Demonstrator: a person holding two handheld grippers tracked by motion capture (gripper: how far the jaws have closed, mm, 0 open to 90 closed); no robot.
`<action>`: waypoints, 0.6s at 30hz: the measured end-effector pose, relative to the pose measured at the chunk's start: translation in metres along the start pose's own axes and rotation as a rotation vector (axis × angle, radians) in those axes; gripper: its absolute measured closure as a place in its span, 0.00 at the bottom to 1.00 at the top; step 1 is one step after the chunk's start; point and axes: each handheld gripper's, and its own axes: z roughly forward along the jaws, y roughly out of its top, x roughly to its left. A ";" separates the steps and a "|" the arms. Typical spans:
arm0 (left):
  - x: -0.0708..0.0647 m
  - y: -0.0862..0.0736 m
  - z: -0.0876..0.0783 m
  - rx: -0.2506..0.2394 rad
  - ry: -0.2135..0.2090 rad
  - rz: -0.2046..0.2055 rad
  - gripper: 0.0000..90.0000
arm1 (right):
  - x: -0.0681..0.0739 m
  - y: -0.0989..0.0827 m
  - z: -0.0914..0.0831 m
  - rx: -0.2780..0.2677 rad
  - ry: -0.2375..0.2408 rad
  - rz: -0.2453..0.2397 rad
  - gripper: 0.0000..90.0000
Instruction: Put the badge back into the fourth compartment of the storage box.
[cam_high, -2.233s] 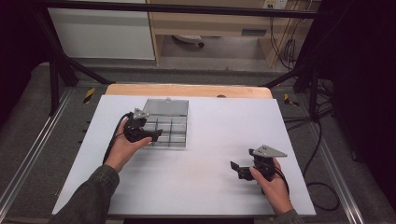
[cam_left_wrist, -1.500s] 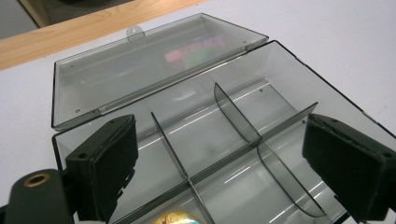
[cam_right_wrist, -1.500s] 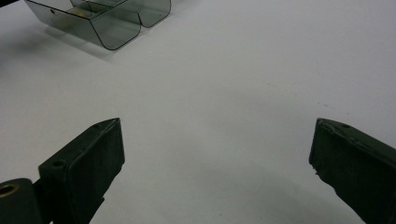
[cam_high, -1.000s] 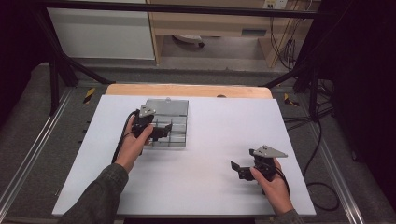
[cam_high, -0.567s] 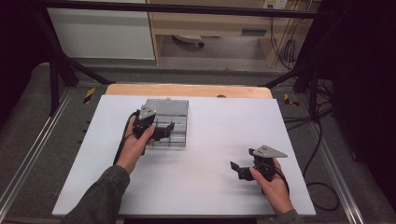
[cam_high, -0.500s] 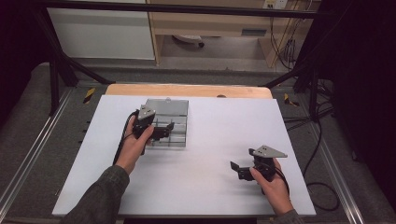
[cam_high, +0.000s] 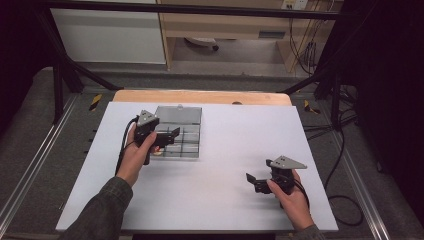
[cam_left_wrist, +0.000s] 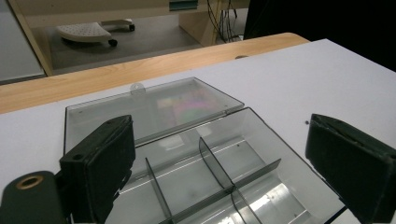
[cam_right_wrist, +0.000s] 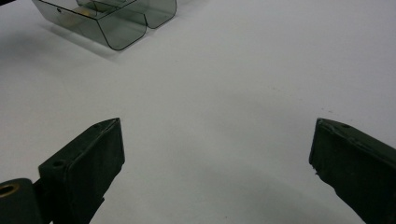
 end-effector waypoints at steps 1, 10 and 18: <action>0.001 0.000 -0.002 0.000 0.001 0.002 0.09 | 0.000 0.000 0.000 0.000 -0.001 -0.002 0.04; 0.007 0.003 -0.017 -0.019 0.003 -0.006 0.09 | 0.002 0.001 0.000 0.001 -0.003 -0.004 0.04; 0.012 0.004 -0.034 -0.037 0.018 0.001 0.09 | 0.001 0.001 -0.001 -0.001 -0.002 0.003 0.04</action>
